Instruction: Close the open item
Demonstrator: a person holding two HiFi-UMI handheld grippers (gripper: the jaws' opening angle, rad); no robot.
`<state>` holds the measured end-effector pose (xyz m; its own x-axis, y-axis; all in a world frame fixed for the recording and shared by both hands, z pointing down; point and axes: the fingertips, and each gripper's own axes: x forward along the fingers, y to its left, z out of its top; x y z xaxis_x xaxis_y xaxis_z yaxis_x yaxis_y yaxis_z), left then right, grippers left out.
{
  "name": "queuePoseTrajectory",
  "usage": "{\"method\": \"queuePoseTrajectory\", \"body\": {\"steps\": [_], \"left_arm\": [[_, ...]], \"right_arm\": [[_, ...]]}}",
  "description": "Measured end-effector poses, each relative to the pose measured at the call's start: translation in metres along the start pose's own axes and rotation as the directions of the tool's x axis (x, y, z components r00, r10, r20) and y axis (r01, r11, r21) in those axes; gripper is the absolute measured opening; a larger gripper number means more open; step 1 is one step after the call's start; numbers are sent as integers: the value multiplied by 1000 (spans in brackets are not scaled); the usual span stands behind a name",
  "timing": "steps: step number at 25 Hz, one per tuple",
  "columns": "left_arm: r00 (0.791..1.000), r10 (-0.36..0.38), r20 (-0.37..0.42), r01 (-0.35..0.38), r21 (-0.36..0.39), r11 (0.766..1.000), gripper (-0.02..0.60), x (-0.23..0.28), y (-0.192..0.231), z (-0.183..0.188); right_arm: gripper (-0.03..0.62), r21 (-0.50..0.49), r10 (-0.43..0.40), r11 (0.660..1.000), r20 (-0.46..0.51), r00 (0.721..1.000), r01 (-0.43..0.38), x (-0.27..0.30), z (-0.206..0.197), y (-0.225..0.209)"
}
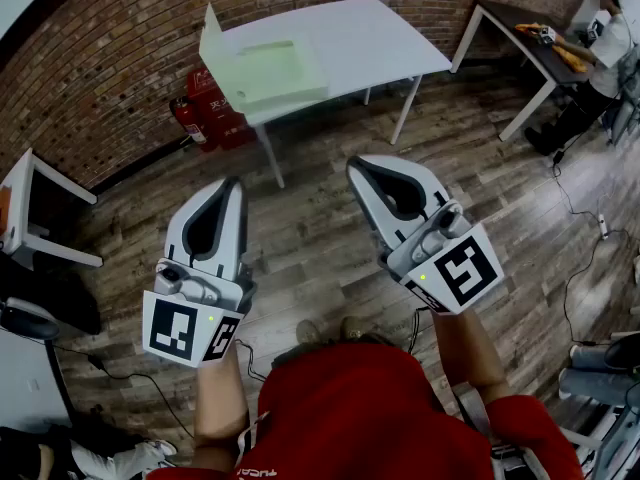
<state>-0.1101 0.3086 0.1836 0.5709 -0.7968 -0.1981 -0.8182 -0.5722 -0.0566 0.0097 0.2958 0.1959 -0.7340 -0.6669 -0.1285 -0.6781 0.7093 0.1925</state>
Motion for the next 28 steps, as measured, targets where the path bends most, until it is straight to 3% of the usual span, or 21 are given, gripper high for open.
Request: {"method": "queuePoseTrajectory", "body": {"steps": [13, 28], "left_arm": [[1000, 4, 3, -4, -23, 1000, 12, -11, 26, -9], [1000, 7, 10, -6, -31, 1000, 12, -27, 97, -17]], "right_arm": [[31, 53, -4, 999, 16, 1000, 3, 19, -1, 7], [31, 63, -110, 992, -15, 994, 111, 51, -16, 6]]}}
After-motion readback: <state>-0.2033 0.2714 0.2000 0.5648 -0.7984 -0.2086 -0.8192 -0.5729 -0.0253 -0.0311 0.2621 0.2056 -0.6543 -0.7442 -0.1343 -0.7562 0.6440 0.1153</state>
